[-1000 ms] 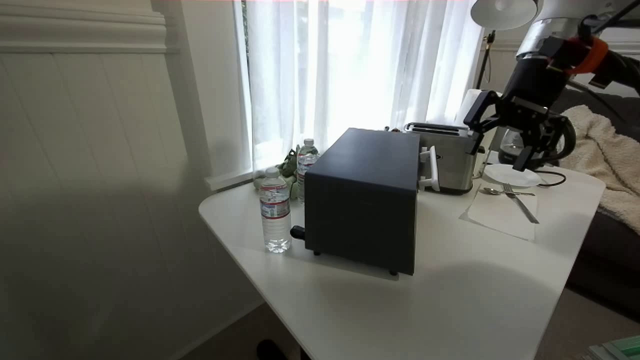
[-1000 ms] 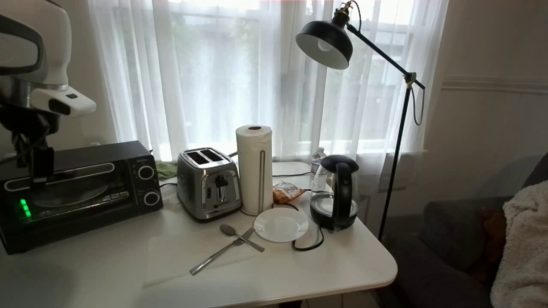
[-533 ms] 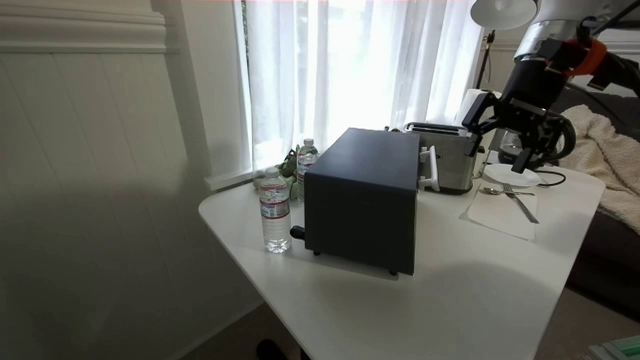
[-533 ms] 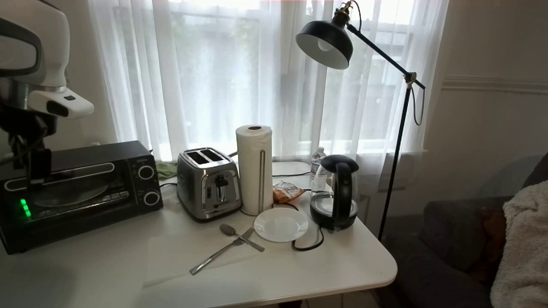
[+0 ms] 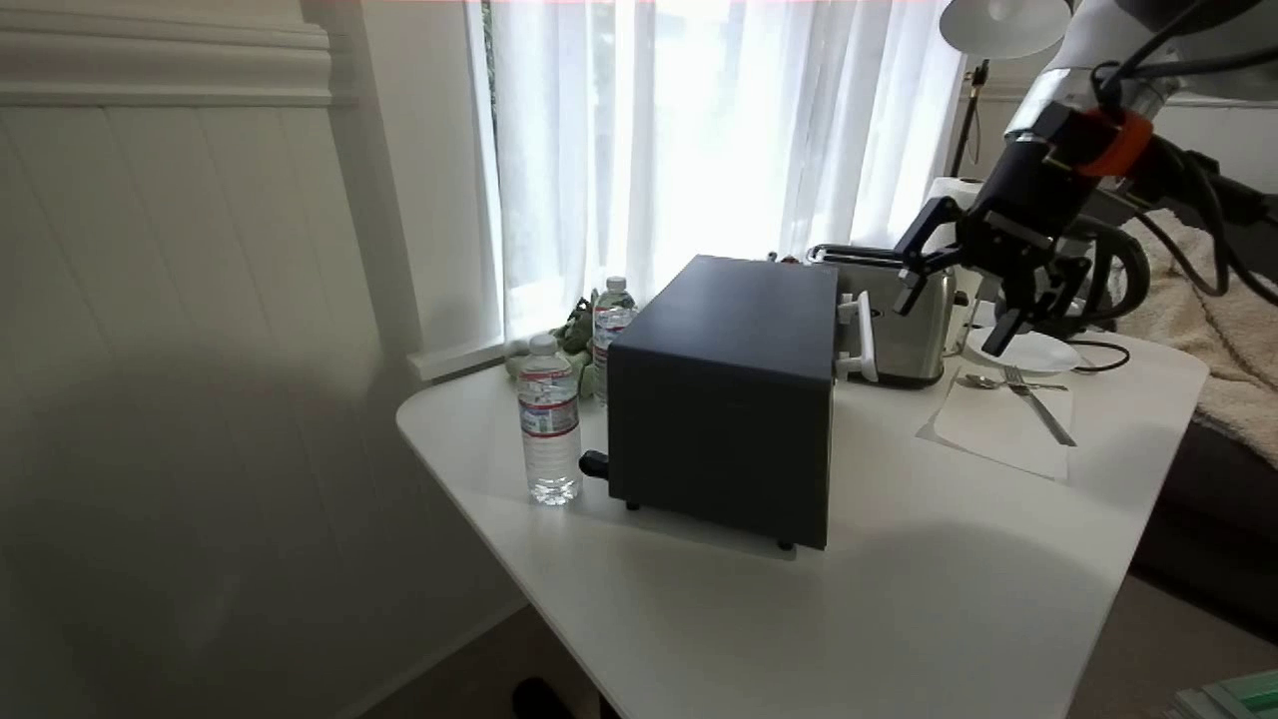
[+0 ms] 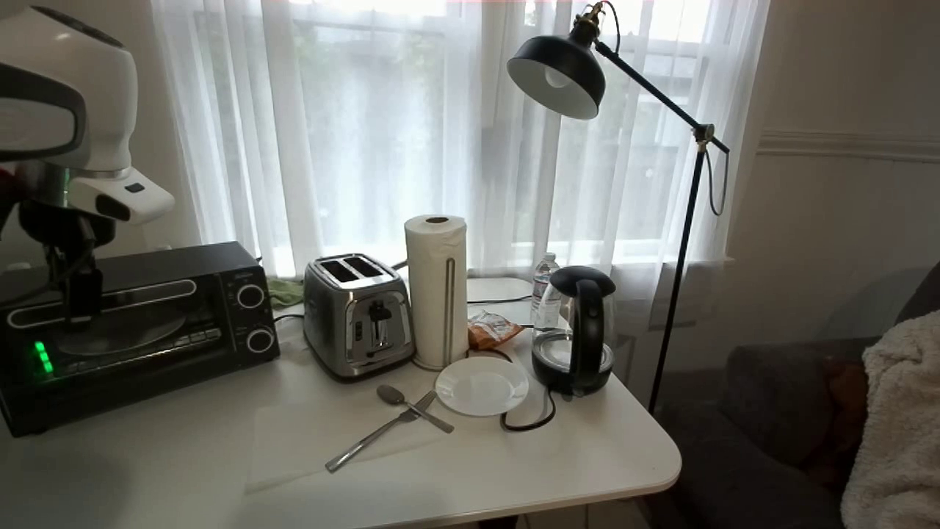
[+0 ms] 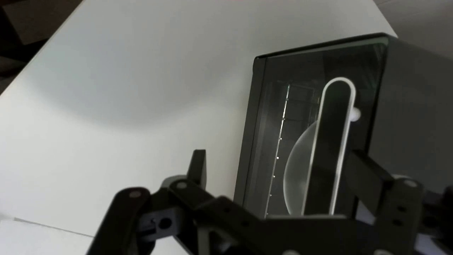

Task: Pull the oven door in order to pen it

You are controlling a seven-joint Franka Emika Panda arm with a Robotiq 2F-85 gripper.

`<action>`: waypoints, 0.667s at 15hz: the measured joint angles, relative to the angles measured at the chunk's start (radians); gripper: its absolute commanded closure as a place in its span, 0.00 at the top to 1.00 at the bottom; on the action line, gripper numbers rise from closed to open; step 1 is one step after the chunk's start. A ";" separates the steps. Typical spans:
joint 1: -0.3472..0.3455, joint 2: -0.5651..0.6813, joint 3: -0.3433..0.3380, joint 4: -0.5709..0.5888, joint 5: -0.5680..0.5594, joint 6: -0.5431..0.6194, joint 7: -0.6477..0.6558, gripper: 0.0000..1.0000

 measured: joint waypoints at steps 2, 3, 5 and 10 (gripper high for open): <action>0.006 0.031 0.002 0.001 0.023 0.041 -0.001 1.00; 0.013 0.047 0.003 0.002 0.049 0.062 -0.007 1.00; 0.032 0.074 0.002 0.009 0.125 0.088 -0.040 1.00; 0.052 0.119 0.003 0.038 0.268 0.093 -0.130 1.00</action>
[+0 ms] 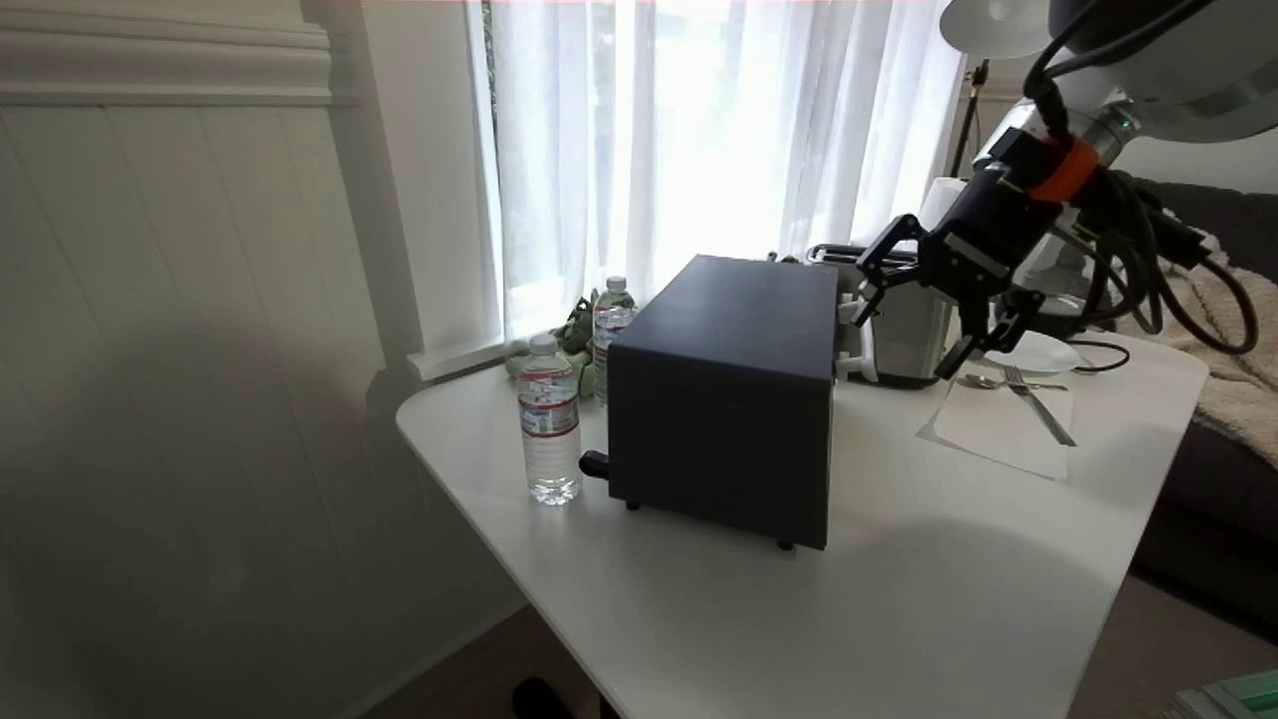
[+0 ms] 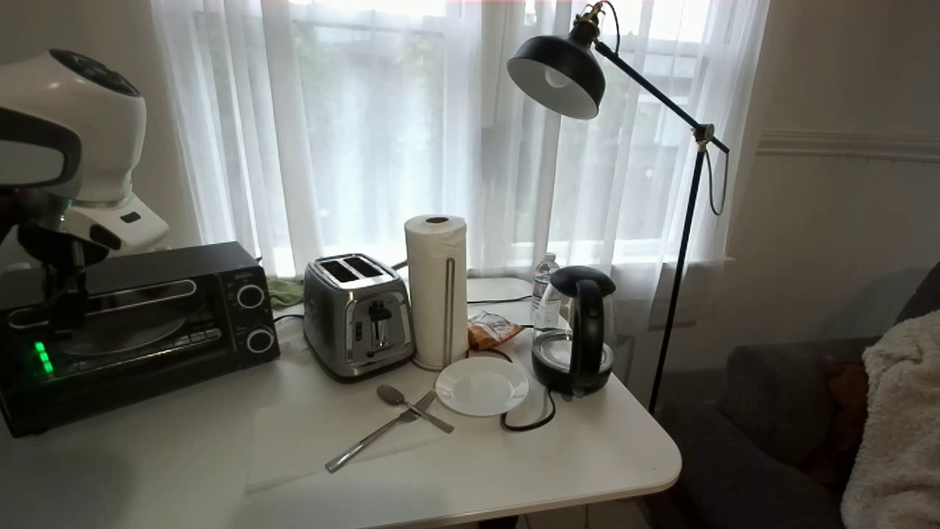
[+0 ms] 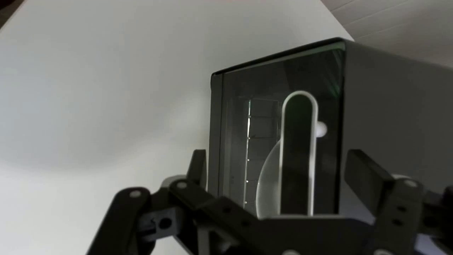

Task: Pull the oven door in order to pen it

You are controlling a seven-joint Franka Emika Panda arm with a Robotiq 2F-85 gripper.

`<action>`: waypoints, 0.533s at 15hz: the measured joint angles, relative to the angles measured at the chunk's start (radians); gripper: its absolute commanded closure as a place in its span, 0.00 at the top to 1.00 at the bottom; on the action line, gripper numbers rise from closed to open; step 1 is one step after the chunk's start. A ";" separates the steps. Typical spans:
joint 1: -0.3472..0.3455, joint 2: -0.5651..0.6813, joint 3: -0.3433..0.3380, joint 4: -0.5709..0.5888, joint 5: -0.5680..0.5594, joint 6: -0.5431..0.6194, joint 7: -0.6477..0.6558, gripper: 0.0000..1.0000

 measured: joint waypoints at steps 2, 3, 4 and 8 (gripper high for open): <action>0.000 0.015 0.000 0.003 0.018 0.000 -0.018 1.00; 0.000 0.023 0.000 0.003 0.020 0.001 -0.022 1.00; -0.001 0.032 0.000 0.003 0.021 0.002 -0.025 1.00; -0.004 0.063 0.000 0.003 0.021 0.002 -0.026 1.00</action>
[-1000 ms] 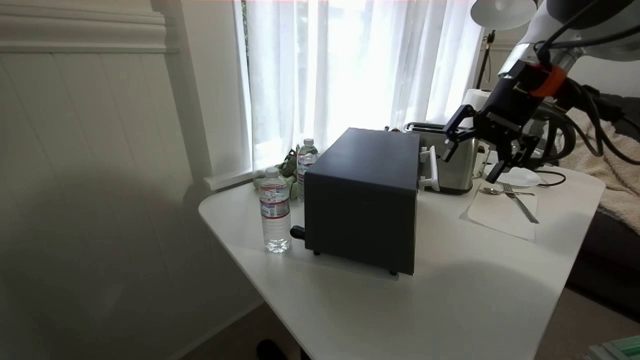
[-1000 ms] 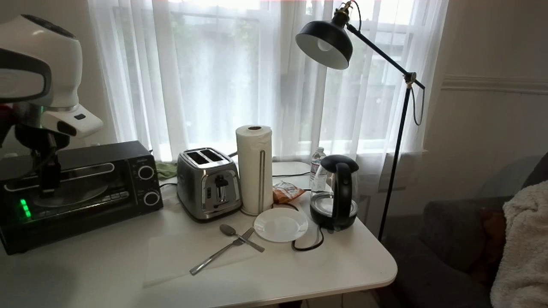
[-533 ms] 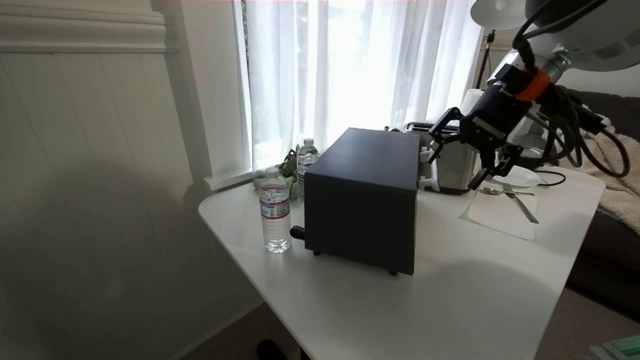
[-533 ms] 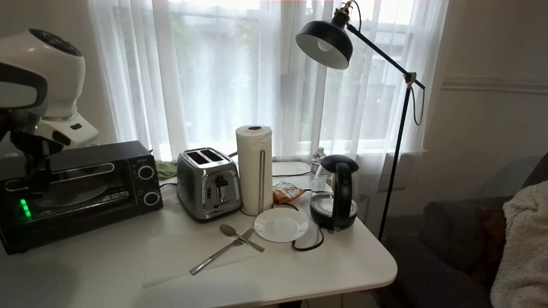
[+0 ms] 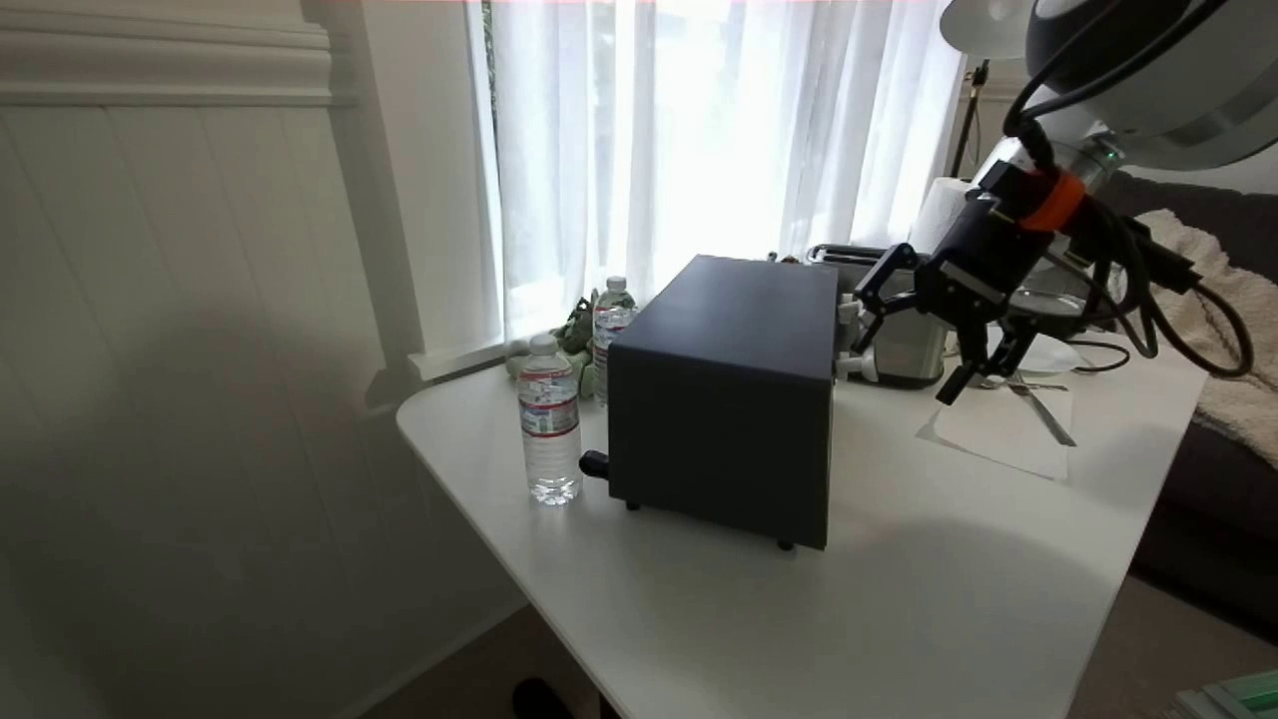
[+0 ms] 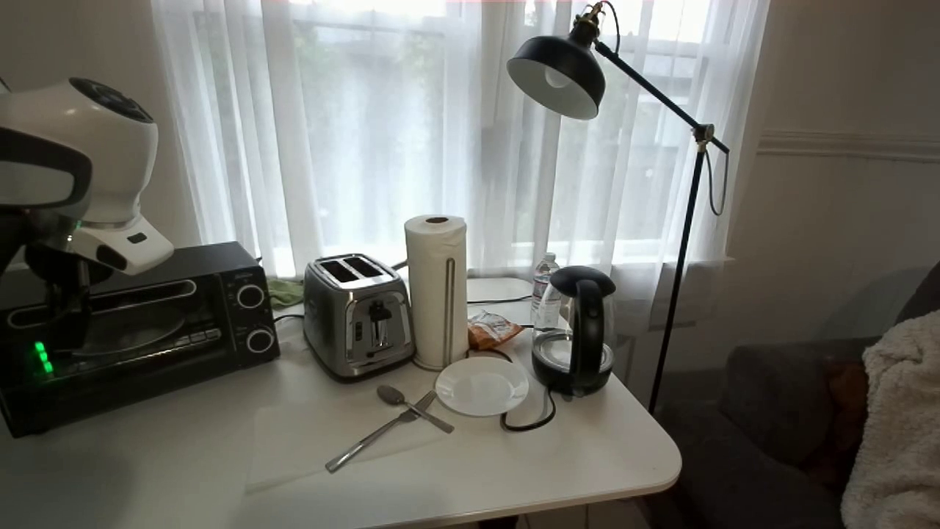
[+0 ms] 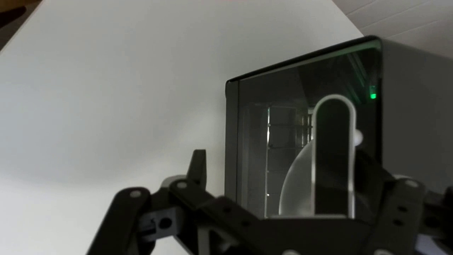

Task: Pull the oven door in order to pen it

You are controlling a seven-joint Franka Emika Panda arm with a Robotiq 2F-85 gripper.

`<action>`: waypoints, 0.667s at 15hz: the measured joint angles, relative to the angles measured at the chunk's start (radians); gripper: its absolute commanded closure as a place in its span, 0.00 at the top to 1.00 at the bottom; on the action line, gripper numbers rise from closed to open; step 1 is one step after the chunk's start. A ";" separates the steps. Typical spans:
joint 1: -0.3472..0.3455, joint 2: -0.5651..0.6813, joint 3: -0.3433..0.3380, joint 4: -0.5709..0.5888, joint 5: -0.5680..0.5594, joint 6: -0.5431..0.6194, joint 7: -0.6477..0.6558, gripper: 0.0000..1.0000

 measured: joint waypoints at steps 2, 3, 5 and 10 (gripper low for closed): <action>-0.002 0.005 0.000 0.001 0.000 0.000 0.000 1.00; -0.002 0.005 -0.001 0.001 0.000 -0.001 0.001 1.00; -0.003 0.005 -0.002 0.001 0.000 -0.005 0.001 1.00; -0.011 -0.004 -0.019 -0.009 0.029 -0.047 -0.023 1.00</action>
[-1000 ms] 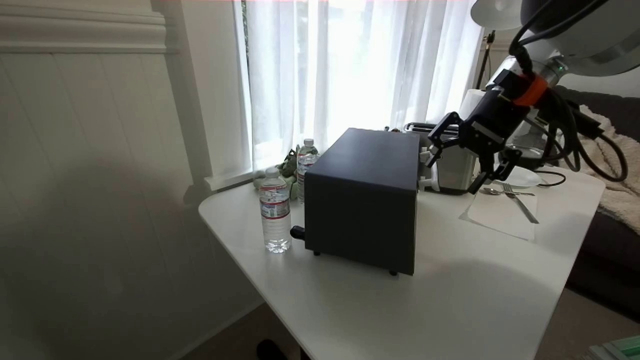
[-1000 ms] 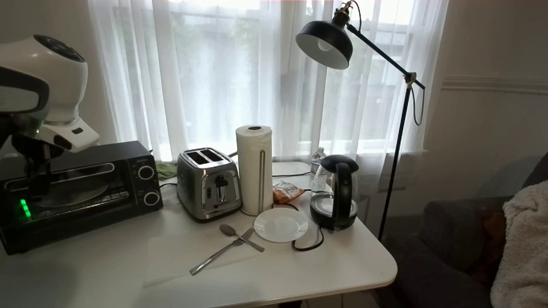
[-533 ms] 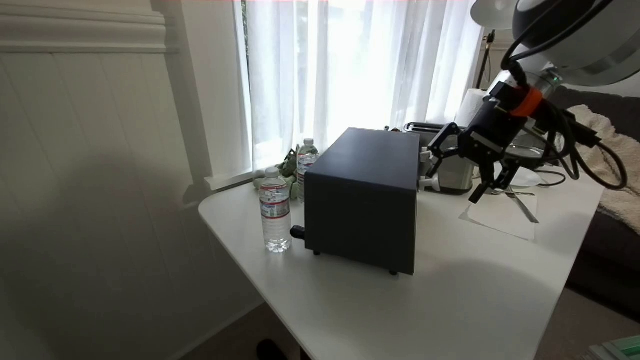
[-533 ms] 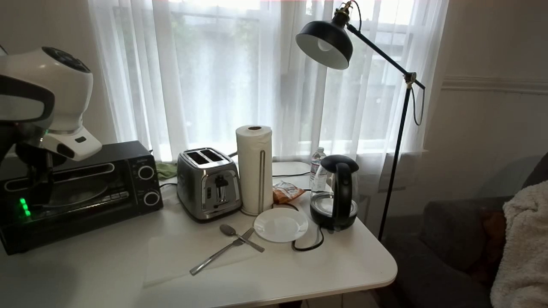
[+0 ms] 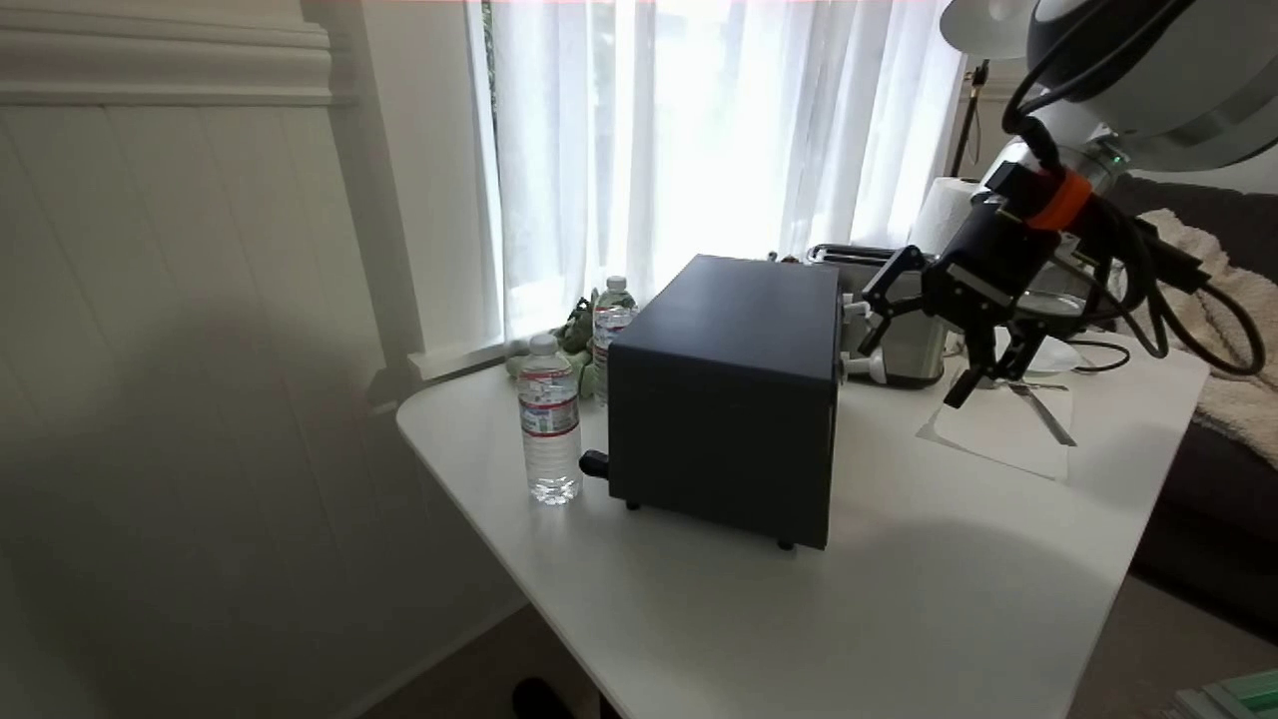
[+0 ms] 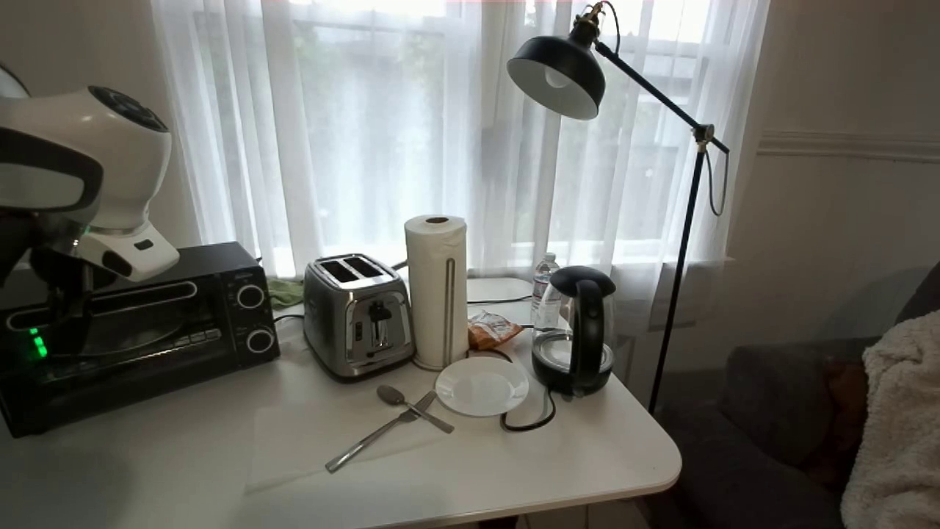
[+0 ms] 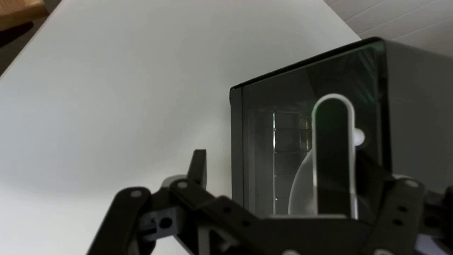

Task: Pull the oven door in order to pen it

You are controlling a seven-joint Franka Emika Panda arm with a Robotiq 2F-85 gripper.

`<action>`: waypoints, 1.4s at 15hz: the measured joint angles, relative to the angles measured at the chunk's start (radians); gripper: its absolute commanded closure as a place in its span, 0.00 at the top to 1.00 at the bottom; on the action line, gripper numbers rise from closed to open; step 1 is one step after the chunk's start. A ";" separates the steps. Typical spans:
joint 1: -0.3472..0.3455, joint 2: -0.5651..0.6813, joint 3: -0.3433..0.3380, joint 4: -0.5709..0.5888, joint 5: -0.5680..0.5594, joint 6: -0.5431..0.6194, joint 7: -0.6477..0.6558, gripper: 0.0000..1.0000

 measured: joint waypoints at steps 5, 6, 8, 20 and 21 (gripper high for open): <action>-0.022 -0.037 -0.040 -0.045 0.109 -0.069 -0.155 1.00; -0.029 -0.047 -0.051 -0.058 0.128 -0.088 -0.197 1.00; -0.048 -0.063 -0.073 -0.088 0.152 -0.134 -0.276 1.00; -0.183 0.035 -0.168 -0.128 0.154 -0.218 -0.487 1.00; -0.190 0.049 -0.173 -0.128 0.153 -0.218 -0.494 1.00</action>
